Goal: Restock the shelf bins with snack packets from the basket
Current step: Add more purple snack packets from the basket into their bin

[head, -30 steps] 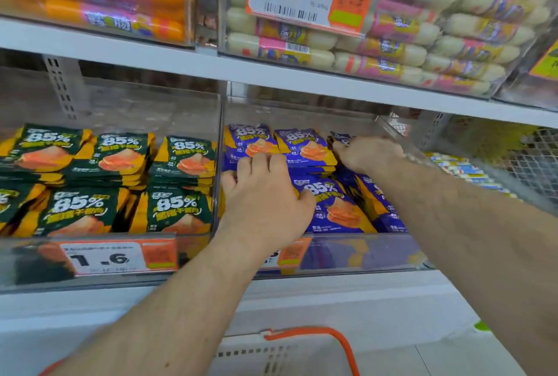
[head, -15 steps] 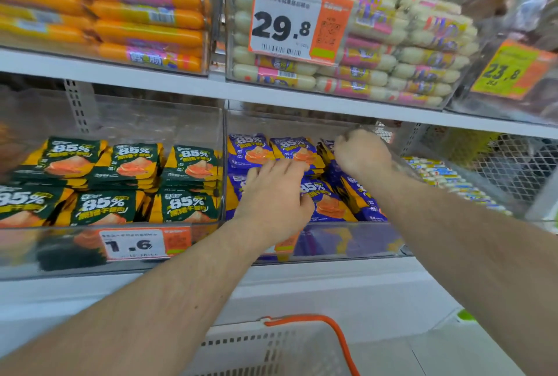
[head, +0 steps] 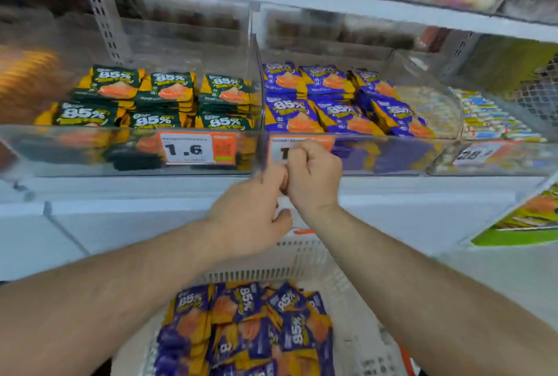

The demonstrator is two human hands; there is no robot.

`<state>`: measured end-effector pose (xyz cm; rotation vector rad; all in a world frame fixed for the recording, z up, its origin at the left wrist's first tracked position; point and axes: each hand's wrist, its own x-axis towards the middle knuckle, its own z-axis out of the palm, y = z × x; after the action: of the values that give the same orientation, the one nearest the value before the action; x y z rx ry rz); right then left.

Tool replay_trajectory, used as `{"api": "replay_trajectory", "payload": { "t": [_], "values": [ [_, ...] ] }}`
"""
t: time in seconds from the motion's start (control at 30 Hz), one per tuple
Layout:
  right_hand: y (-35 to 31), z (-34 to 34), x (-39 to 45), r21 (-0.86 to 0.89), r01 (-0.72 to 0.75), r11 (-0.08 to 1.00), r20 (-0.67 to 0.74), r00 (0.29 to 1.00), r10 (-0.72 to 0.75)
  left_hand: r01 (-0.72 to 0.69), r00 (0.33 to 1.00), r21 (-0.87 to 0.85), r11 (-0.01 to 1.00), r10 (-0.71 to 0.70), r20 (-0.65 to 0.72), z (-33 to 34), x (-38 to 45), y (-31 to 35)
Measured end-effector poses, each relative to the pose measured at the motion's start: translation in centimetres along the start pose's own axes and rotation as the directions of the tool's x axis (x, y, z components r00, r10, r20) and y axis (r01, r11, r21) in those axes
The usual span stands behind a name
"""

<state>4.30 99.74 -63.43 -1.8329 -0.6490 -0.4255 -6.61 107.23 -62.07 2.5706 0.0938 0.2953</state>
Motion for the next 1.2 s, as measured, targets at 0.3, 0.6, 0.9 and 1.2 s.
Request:
{"api": "replay_trajectory", "payload": {
  "t": [0.3, 0.6, 0.9, 1.2],
  "values": [
    [15.8, 0.6, -11.9, -0.574, -0.243, 0.782, 0.462, 0.693, 0.554, 0.068, 0.747, 0.255, 0.964, -0.219, 0.627, 4.9, -1.1, -3.4],
    [23.0, -0.9, -21.2, -0.813, 0.218, 0.540, 0.565, 0.071, 0.822, -0.002, 0.679, 0.284, 0.959, -0.208, 0.704, 7.9, 0.0, -4.4],
    [22.5, 0.0, -22.1, -0.791, 0.462, 0.402, 0.537, 0.209, 0.817, 0.065, 0.643, 0.278, 0.958, -0.253, 0.723, 8.2, 0.1, -5.0],
    [19.2, -2.2, -15.3, -0.743, 0.105, 0.661, 0.668, 0.072, 0.741, 0.081, 0.600, 0.341, 0.936, -0.319, 0.734, 6.6, 0.0, -4.3]
  ]
}}
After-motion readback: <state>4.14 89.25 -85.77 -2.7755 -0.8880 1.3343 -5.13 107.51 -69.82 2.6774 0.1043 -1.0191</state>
